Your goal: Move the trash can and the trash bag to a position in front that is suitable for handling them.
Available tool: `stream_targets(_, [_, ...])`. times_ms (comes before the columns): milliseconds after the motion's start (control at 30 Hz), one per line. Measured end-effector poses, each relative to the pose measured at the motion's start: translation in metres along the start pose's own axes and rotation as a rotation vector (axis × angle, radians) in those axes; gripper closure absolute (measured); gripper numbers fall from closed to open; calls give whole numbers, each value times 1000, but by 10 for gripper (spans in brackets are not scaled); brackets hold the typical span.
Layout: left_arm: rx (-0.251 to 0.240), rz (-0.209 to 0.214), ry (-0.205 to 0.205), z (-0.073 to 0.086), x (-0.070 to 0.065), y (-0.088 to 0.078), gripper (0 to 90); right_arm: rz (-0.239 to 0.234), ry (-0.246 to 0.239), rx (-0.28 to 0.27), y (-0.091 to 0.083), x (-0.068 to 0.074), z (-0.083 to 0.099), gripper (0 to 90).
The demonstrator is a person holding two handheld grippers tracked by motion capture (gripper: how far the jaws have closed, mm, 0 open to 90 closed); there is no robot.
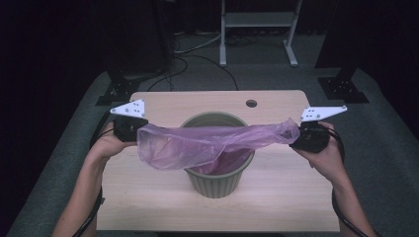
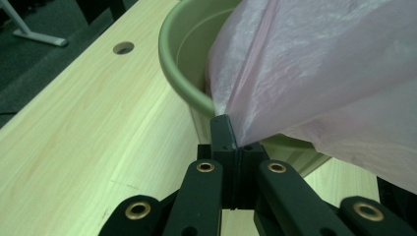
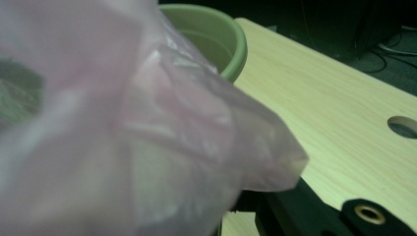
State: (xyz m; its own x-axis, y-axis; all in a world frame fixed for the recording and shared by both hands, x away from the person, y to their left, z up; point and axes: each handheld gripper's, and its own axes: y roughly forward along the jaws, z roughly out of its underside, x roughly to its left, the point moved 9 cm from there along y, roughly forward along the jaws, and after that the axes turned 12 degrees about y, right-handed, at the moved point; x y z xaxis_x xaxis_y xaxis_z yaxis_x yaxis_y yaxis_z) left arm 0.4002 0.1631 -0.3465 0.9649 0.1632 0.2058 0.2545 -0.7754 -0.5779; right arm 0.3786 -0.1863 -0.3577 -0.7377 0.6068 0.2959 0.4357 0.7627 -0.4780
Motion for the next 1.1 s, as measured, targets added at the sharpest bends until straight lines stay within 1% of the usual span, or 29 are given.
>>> stream_targets(100, [-7,7,-10,5,0,3,900,-7,8,15,4,-1,5,900])
stream_targets(133, [-15,7,-18,6,0,4,900,-18,17,17,7,-2,8,900])
stream_targets(167, [-23,7,-16,8,0,4,900,-18,17,17,7,-2,8,900])
stream_targets(300, [-54,-4,-17,12,2,6,898,-35,32,12,11,-3,12,900])
stream_targets(333, [-61,-6,-27,14,3,8,897,-39,36,14,14,-4,14,900])
stream_targets(433, [-48,-11,-27,17,5,11,887,-41,40,16,18,-5,15,900])
stream_targets(467, [-15,-17,-28,23,6,14,872,-36,41,16,20,-6,16,900])
stream_targets(533, [-16,-12,-35,25,6,14,819,-36,41,15,20,-6,16,900])
stream_targets(567, [-27,-7,-42,27,5,13,819,-39,44,10,20,-6,16,896])
stream_targets(633, [-40,-7,-52,29,5,10,781,-51,51,4,17,-6,16,801])
stream_targets(667, [-36,-13,-52,30,4,6,752,-53,54,-5,13,-6,16,766])
stream_targets(700, [-36,-13,-52,30,4,6,741,-53,54,-5,13,-6,16,766])
stream_targets(733, [-34,-16,-55,30,3,2,729,-51,53,-21,8,-7,15,709])
stream_targets(767, [-34,-16,-55,30,3,2,718,-51,53,-21,8,-7,15,709])
stream_targets(833, [-28,-10,-47,31,-1,-2,710,-59,55,-32,2,-6,15,679])
stream_targets(900, [-27,-7,-50,31,-5,-5,688,-57,54,-41,-4,-6,15,648])
stream_targets(933, [-24,-1,-48,31,-7,-7,661,-60,54,-41,-8,-5,17,621])
stream_targets(967, [-16,-2,-44,32,-8,-9,653,-57,49,-42,-10,-5,18,613])
stream_targets(1100, [2,-7,-52,36,-13,-18,629,-50,46,-42,-15,-5,21,584])
